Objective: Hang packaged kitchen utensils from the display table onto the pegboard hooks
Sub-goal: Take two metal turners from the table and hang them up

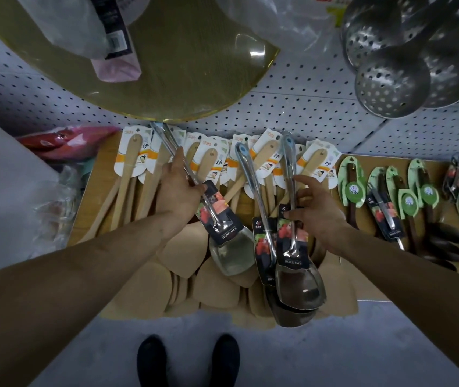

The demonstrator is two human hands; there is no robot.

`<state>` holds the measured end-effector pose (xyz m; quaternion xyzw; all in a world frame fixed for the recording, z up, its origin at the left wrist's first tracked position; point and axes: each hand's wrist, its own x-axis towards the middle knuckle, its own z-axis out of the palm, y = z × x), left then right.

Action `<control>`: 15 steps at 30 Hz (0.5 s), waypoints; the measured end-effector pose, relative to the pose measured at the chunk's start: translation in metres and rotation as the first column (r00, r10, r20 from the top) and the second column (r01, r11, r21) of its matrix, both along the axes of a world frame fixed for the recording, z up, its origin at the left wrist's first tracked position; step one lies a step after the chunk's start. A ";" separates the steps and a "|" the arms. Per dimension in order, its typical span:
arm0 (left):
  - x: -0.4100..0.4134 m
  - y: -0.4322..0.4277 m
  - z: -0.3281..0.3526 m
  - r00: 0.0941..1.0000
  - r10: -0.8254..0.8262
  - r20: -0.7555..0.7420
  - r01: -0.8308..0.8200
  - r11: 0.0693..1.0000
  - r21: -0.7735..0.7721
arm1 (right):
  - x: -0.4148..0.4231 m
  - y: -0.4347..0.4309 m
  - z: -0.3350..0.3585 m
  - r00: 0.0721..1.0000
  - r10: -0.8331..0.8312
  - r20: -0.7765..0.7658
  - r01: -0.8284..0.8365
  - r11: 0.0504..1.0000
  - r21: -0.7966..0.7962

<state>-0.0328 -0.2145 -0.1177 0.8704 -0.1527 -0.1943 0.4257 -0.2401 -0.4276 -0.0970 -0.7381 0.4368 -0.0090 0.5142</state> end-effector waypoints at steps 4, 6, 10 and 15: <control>0.004 0.006 0.001 0.991 0.012 -0.137 -0.029 0.992 -0.121 | 0.005 -0.004 0.004 1.000 0.017 -0.017 -0.016 0.999 0.051; 0.004 0.014 0.001 0.991 0.005 -0.134 -0.021 0.993 -0.120 | 0.007 -0.006 0.005 0.999 0.035 -0.024 -0.034 0.998 0.061; 0.003 0.034 0.008 0.989 -0.075 -0.126 0.057 0.989 -0.138 | 0.005 -0.008 0.007 0.999 0.041 -0.032 -0.038 0.997 0.073; -0.005 0.054 0.024 0.974 -0.173 -0.148 0.153 0.979 -0.137 | -0.001 -0.003 0.015 1.000 -0.011 0.013 0.010 0.996 0.086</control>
